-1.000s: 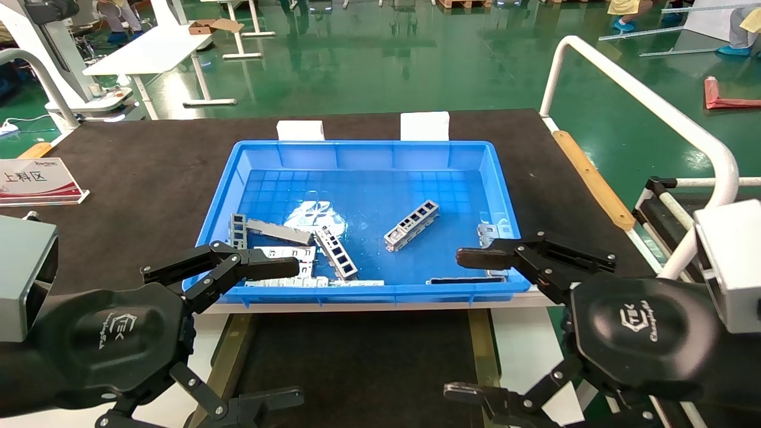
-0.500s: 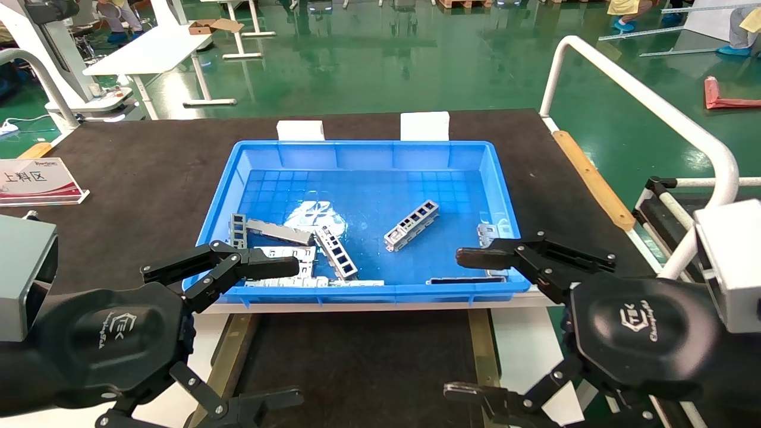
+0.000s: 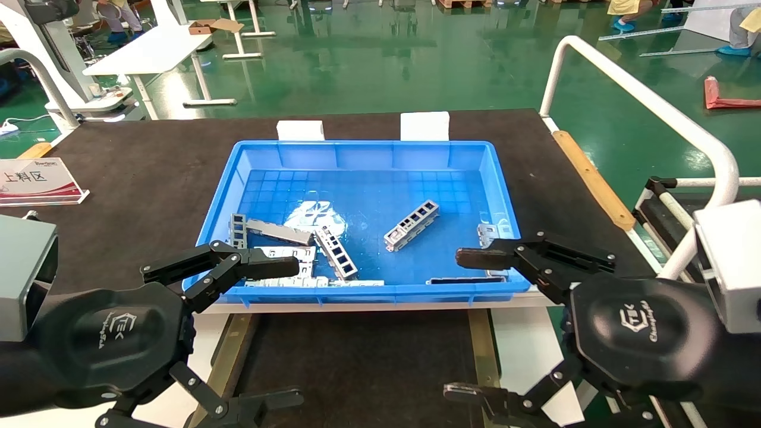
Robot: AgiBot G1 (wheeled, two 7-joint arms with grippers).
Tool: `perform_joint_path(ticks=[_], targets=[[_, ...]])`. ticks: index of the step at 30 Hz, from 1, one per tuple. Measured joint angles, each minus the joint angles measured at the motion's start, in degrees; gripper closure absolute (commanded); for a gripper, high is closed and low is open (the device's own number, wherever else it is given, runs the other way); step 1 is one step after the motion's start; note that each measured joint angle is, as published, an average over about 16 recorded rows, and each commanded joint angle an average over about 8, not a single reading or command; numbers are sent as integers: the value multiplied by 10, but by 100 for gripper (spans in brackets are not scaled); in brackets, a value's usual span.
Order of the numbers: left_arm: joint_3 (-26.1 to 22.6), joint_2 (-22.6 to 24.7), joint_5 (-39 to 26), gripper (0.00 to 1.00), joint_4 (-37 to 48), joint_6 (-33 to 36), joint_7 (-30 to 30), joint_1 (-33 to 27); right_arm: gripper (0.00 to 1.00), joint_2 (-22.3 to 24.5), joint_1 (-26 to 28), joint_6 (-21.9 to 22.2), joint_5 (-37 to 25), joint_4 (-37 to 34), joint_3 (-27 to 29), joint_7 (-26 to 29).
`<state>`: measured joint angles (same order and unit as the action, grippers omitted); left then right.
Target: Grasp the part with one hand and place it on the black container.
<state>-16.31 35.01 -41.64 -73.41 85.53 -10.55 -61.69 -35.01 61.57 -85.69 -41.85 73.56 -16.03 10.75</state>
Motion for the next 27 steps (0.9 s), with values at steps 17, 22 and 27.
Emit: perform_joint_path(ticks=[17, 22, 27], targets=[[-15, 28, -34, 0, 0, -31, 3, -12, 0, 0, 0, 0, 0, -1, 0, 0], [-28, 51, -64, 0, 4, -54, 4, -27, 0, 0, 0, 0, 0, -1, -1, 0], [-44, 81, -98, 0, 18, -81, 2, -48, 0, 0, 0, 0, 0, -1, -1, -1]])
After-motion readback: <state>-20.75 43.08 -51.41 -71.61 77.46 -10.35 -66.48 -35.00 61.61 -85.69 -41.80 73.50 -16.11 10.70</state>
